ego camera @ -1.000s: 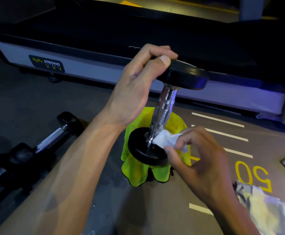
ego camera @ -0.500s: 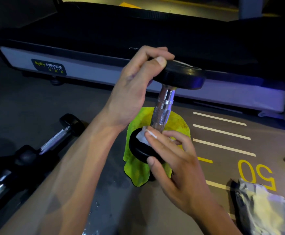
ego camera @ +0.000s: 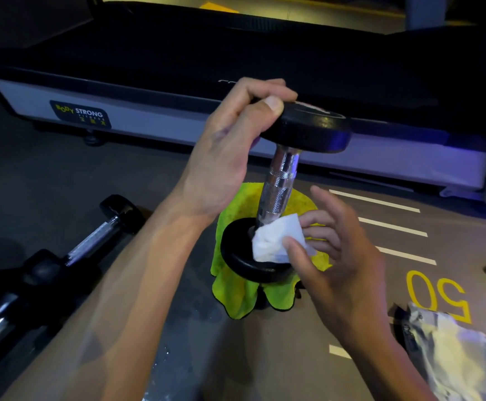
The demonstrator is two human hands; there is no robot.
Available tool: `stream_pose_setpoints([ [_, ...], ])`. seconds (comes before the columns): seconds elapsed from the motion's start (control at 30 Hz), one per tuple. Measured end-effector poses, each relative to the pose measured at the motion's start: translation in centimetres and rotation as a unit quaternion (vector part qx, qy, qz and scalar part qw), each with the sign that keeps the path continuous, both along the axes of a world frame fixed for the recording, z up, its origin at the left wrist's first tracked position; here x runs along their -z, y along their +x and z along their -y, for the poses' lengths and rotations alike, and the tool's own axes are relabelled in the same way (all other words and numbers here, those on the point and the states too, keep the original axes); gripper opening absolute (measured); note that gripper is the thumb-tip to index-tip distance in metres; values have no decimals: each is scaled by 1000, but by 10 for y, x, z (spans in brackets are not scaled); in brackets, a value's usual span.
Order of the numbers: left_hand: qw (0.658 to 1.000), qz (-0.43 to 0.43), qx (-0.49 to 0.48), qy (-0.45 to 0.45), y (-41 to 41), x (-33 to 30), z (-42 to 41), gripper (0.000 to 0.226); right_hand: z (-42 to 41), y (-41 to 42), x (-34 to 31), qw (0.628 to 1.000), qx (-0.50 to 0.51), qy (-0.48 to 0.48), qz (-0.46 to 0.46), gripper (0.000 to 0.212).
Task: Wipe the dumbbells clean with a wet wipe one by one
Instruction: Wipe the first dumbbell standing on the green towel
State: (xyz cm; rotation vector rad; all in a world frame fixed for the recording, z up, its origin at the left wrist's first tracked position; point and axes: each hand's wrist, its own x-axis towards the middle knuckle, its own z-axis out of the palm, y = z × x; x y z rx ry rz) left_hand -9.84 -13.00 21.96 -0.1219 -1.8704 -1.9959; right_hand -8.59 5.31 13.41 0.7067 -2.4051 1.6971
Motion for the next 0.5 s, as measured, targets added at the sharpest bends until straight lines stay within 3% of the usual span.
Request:
stream_pose_setpoints([
  [0.07,1000,-2,-1,-3,0,0,-1,20,5,2,0,1000,-9,-25,8,60],
  [0.23,1000,-1,-9,-8,0,0,-1,20,17,-1,-2,989,79,91,-88,17],
  [0.37,1000,2,-12,-12,0,0,-1,20,20,5,3,986,66,119,-97,11],
  [0.5,1000,0,-2,-6,1,0,0,20,14,21,11,971,14,170,-168,13],
])
